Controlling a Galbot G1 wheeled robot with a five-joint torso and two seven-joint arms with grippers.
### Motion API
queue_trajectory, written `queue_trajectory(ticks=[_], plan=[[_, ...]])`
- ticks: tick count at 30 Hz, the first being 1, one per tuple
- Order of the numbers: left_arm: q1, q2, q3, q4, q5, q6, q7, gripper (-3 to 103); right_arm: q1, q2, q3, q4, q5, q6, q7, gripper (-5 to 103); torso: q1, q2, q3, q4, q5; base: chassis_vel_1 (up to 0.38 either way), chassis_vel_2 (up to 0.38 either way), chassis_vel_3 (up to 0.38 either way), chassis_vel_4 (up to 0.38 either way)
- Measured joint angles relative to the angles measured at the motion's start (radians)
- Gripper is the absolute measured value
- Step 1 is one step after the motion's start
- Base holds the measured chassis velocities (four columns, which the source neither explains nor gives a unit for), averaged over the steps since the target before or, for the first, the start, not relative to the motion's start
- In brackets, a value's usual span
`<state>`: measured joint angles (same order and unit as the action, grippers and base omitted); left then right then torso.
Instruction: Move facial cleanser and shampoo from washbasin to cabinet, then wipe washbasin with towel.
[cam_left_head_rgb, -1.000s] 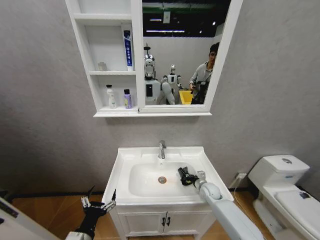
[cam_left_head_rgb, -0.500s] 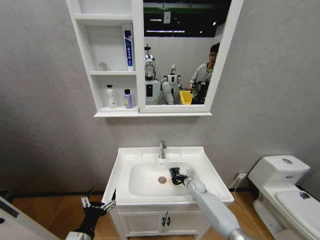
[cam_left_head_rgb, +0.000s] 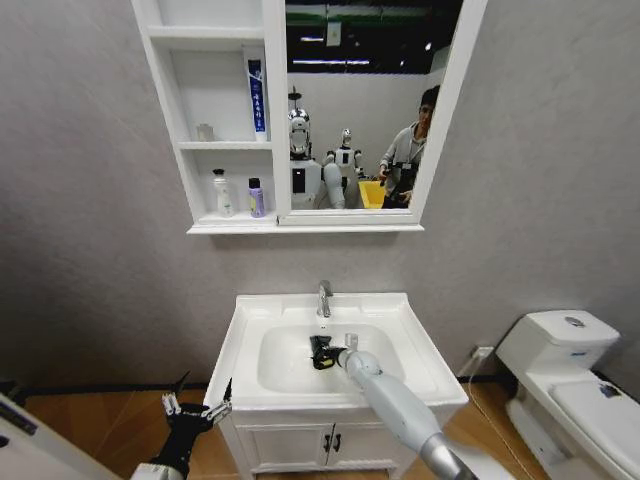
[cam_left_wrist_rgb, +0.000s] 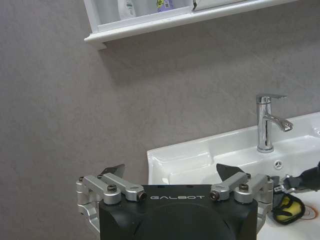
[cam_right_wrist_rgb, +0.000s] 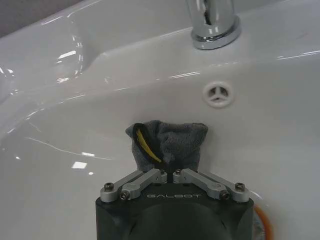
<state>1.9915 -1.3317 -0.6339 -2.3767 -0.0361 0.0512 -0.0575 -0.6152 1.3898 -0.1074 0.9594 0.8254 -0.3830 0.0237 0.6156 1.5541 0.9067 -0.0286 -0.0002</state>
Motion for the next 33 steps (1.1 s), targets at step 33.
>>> queue_trajectory(ticks=[33], plan=[[0.0,0.0,0.0,0.0,0.0,0.0,0.0,100,-0.255,-0.231,0.205,0.272,-0.017,-0.024,0.033,1,0.0,0.0,0.0,-0.0007,-0.0001,0.0,0.0,0.0,0.0]])
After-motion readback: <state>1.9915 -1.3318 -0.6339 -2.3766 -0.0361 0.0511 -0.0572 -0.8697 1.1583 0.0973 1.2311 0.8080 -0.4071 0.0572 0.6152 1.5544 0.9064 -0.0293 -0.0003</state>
